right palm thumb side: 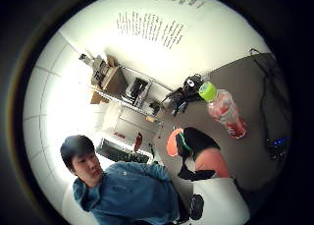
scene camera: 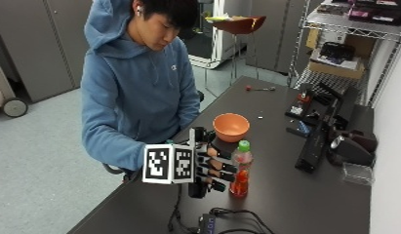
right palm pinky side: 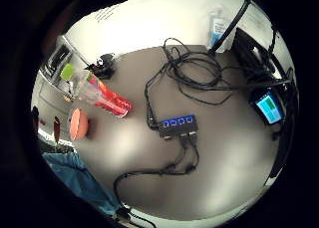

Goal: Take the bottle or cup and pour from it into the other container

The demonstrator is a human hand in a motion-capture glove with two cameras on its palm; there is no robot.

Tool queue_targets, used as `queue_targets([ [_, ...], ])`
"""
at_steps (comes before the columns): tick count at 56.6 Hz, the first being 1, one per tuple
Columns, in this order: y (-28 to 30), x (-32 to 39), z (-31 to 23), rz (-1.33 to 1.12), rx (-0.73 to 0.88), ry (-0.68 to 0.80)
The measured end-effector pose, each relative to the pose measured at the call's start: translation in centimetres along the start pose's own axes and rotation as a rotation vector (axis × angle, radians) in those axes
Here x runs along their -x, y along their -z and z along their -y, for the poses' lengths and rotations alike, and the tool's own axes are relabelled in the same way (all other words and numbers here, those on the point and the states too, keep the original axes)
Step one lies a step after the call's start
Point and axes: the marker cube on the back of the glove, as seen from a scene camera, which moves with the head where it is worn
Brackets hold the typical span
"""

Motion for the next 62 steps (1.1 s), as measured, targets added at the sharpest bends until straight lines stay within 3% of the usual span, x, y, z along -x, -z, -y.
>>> queue_targets([
  [16, -5.0, -1.7, 1.2, 0.114, 0.166, -0.064],
  [29, -9.6, -2.0, 2.6, 0.19, 0.209, -0.093],
  [62, -15.5, -0.3, 4.2, 0.48, 0.059, -0.125],
])
